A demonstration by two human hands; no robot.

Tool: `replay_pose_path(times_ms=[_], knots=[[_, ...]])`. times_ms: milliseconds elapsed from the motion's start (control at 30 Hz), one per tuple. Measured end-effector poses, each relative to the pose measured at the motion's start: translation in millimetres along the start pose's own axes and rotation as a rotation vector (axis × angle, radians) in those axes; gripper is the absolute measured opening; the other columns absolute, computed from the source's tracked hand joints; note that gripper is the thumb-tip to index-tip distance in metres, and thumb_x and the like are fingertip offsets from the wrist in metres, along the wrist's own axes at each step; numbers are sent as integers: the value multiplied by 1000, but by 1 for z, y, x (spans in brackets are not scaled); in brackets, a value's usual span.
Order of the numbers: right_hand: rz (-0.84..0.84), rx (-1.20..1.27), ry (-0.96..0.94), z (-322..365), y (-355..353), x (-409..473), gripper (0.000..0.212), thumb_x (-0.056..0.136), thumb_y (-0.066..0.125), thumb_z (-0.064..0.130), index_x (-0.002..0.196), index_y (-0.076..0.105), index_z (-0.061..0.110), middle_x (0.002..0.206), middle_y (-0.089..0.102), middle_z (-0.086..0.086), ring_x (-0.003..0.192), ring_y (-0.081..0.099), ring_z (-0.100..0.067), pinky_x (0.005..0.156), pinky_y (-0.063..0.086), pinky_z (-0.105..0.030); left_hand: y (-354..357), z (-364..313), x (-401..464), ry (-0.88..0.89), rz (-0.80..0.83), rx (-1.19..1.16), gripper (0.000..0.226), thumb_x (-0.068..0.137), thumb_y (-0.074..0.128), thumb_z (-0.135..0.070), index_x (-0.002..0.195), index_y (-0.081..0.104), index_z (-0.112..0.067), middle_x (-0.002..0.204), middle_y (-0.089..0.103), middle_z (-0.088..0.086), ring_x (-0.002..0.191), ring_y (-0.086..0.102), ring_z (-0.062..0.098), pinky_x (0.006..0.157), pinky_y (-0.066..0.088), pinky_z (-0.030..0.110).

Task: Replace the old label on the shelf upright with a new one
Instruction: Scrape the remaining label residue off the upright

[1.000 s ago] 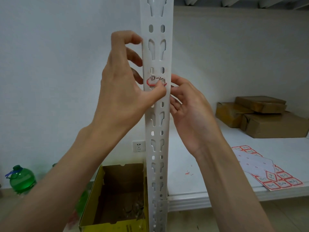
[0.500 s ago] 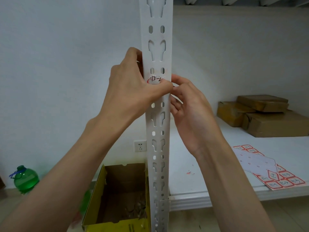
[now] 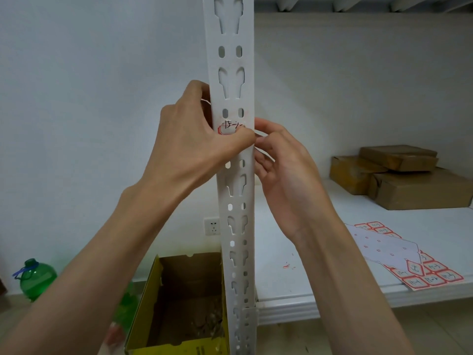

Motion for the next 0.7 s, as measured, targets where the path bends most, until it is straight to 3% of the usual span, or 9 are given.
replay_pose_path(times_ms=[100, 267, 700], knots=[[3, -1, 1, -1, 0, 0, 29, 101, 45, 8, 123, 64, 14, 107, 77, -1, 102, 73, -18, 99, 55, -36, 0, 2, 1, 8, 31, -39, 52, 65, 64, -51, 109, 48, -27, 84, 54, -30, 71, 53, -28, 61, 42, -2], [-5, -7, -2, -1, 2, 1, 28, 102, 45, 9, 122, 64, 14, 108, 77, -2, 102, 73, -18, 98, 56, -35, 0, 4, 5, -15, 86, -84, 57, 63, 67, -49, 113, 48, -28, 88, 58, -28, 73, 56, -26, 59, 44, 0], [-20, -29, -17, 1, 1, -2, 25, 103, 45, 12, 112, 66, 20, 107, 76, -4, 102, 72, -18, 97, 56, -33, 2, -1, 5, -30, 48, -4, 49, 63, 59, -52, 103, 49, -26, 84, 57, -19, 76, 55, -5, 54, 38, 8]])
Point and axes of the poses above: each hand's wrist, its own x-axis towards the middle knuckle, its own y-axis out of the palm, z = x × y, the point moved 5 cm from there along x, towards the middle knuckle
